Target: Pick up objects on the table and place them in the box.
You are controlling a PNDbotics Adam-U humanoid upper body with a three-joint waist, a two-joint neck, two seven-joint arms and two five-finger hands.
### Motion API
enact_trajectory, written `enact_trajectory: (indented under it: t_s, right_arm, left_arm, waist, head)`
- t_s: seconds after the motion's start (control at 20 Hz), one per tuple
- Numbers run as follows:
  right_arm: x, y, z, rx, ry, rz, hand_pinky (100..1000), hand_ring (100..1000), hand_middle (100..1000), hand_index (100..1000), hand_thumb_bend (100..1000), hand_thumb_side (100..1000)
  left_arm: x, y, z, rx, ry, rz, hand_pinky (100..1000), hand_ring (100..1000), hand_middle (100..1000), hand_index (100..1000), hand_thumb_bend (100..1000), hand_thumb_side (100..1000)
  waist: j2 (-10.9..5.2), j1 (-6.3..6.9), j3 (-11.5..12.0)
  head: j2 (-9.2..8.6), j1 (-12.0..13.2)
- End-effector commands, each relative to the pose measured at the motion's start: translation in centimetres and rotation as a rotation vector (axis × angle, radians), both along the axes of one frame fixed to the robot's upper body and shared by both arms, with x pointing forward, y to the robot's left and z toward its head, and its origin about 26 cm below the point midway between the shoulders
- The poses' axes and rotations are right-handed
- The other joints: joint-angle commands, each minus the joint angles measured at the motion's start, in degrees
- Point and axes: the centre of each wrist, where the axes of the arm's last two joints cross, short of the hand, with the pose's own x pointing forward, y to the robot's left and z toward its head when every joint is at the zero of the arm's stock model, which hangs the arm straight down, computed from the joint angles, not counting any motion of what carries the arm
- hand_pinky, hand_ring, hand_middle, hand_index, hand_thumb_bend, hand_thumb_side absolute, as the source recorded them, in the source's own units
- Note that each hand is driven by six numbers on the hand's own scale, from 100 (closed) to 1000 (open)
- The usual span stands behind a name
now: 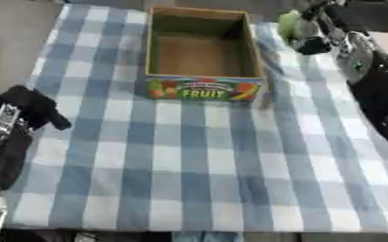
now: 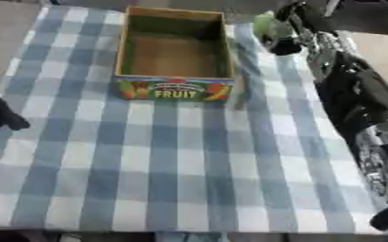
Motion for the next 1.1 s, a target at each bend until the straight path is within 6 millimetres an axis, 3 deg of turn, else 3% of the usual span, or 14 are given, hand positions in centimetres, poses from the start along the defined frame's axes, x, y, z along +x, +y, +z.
enact_trajectory:
  t_s: [0.05, 0.4, 0.7, 0.9, 1.1]
  right_arm:
    - [0.0, -0.2, 3.9, 0.004, -0.104, 0.037, 100, 100, 100, 178, 100, 190]
    - [0.0, 2.2, 7.0, 0.0, -0.186, 0.169, 100, 100, 100, 177, 100, 180]
    - [0.3, 7.5, 9.3, -0.065, -0.215, 0.371, 100, 100, 100, 181, 100, 187]
    - [0.9, 11.7, 9.0, -0.106, -0.176, 0.475, 100, 100, 102, 184, 100, 200]
    - [1.3, 14.6, 7.5, -0.159, -0.119, 0.522, 100, 100, 109, 187, 100, 216]
  left_arm:
    - [-0.1, 0.2, 0.5, 0.001, -0.016, 0.0, 521, 423, 423, 556, 100, 685]
    - [-0.1, 0.2, 0.5, 0.0, -0.015, 0.002, 520, 424, 423, 555, 100, 685]
    - [-0.1, 0.1, 0.5, 0.001, -0.016, -0.006, 520, 424, 423, 555, 100, 683]
    - [0.0, -0.1, 0.7, -0.002, -0.022, -0.017, 520, 424, 423, 555, 100, 679]
    - [0.0, -0.3, 1.0, -0.006, -0.031, -0.028, 520, 423, 423, 555, 100, 676]
  waist:
    - [-1.25, 0.11, -0.2]
    - [-1.37, -0.03, -0.7]
    - [-1.39, 0.11, -0.5]
    - [-1.42, 0.39, 0.4]
    - [-1.27, 0.7, 1.7]
  head:
    - [0.34, -0.2]
    - [0.34, 0.1]
    - [0.34, -0.1]
    - [0.34, -0.6]
    - [0.34, -1.0]
